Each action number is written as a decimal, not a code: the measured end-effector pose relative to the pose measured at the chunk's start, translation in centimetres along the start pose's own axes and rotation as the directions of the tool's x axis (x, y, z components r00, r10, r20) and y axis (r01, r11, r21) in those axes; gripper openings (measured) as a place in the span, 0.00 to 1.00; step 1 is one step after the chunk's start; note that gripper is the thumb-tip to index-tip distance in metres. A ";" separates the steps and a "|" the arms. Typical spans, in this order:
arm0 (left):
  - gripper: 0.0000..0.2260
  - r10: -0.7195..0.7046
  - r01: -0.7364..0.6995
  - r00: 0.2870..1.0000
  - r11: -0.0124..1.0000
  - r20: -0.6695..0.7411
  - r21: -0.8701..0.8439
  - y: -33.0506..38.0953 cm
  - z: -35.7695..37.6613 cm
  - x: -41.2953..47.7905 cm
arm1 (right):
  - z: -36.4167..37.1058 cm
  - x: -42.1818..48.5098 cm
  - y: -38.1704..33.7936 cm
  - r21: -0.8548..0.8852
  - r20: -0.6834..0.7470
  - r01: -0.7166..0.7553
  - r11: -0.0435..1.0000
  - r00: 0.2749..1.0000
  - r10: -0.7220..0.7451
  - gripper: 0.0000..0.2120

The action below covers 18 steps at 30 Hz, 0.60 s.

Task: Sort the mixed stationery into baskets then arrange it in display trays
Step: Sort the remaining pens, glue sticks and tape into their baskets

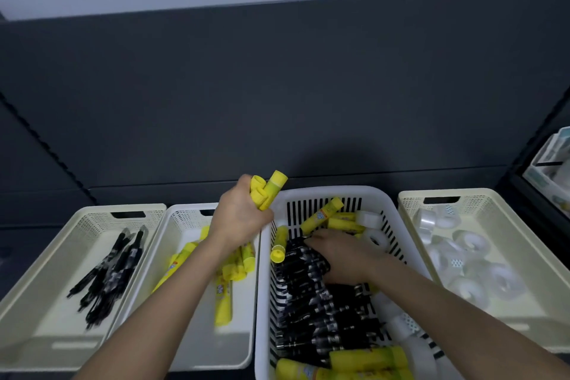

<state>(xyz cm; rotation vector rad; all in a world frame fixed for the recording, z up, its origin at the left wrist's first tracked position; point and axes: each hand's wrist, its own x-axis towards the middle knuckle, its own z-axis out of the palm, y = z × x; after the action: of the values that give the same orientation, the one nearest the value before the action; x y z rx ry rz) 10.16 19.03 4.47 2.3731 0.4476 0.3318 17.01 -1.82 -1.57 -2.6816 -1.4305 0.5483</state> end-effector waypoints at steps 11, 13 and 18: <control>0.13 -0.097 0.098 0.995 0.995 -0.033 0.029 -2.9 -1.1 -0.7 | -0.5 0.6 -1.5 -0.199 -0.027 0.031 0.980 0.999 -0.038 0.21; 0.13 -0.123 0.123 0.992 0.992 -0.016 0.039 -3.4 -1.3 -0.7 | -0.7 0.6 -1.5 -0.162 -0.032 0.021 0.987 0.999 -0.026 0.19; 0.13 -0.169 0.164 0.984 0.983 0.055 0.076 -4.9 -1.4 -0.6 | -1.7 0.2 -0.7 -0.075 -0.057 -0.044 0.996 0.998 0.039 0.14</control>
<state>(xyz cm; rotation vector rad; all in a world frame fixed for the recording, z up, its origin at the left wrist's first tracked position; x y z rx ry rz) 7.97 23.01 2.14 2.3879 0.6338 0.1684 17.07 -1.07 0.08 -2.7673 -1.4122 0.4267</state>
